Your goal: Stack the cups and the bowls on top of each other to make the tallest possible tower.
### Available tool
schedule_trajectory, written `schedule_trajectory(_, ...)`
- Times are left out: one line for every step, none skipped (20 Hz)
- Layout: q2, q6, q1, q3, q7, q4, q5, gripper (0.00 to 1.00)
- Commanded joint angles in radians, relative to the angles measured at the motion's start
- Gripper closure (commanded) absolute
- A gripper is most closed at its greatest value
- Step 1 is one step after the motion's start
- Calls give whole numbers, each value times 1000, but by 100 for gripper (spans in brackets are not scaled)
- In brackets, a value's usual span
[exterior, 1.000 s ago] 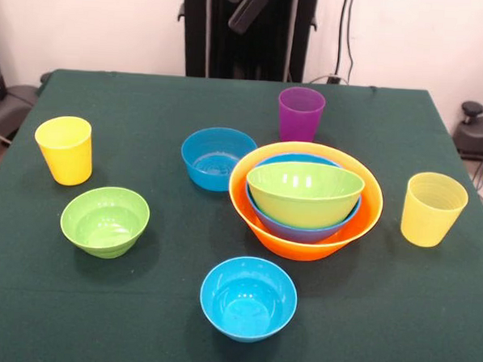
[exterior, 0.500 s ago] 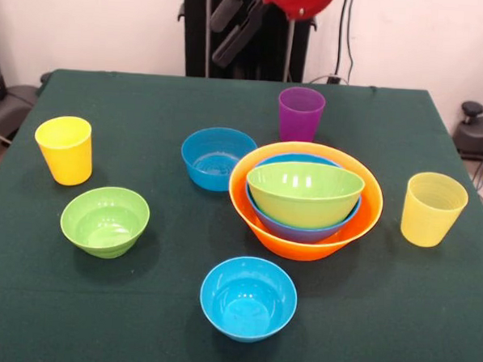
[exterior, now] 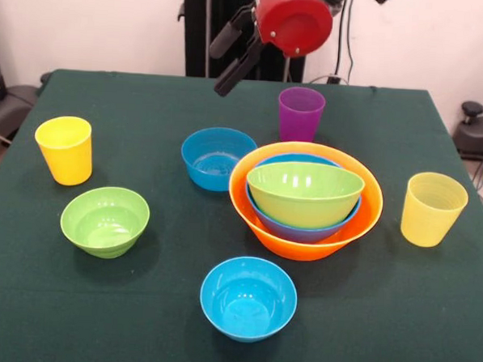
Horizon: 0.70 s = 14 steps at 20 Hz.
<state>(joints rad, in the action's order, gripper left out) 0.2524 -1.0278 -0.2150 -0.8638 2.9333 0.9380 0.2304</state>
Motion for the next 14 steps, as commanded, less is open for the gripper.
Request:
schedule_trajectory(-86,11,-23,67,-4,-68,-81,0)
schedule_trajectory(-91,9,-23,64,-4,-72,-81,0)
schedule_trajectory(-99,5,-24,58,-1,-78,-82,0)
schedule_trajectory(-105,1,-25,52,3,-84,-81,0)
schedule_trajectory(-111,-4,-26,46,8,-90,-79,0)
schedule_trajectory(-115,-7,-25,43,8,-95,-77,0)
schedule_trajectory(-122,-10,-25,37,13,-104,-74,0)
schedule_trajectory(-127,-14,-23,33,13,-113,-71,0)
schedule_trajectory(-132,-17,-21,29,12,-121,-68,0)
schedule_trajectory(-133,-18,-19,28,10,-126,-66,0)
schedule_trajectory(-136,-22,-14,26,14,-141,-58,0)
schedule_trajectory(-137,-32,-9,22,17,-157,-50,0)
schedule_trajectory(-138,-42,-3,17,20,-172,-42,0)
schedule_trajectory(-137,-52,2,16,18,-182,-36,0)
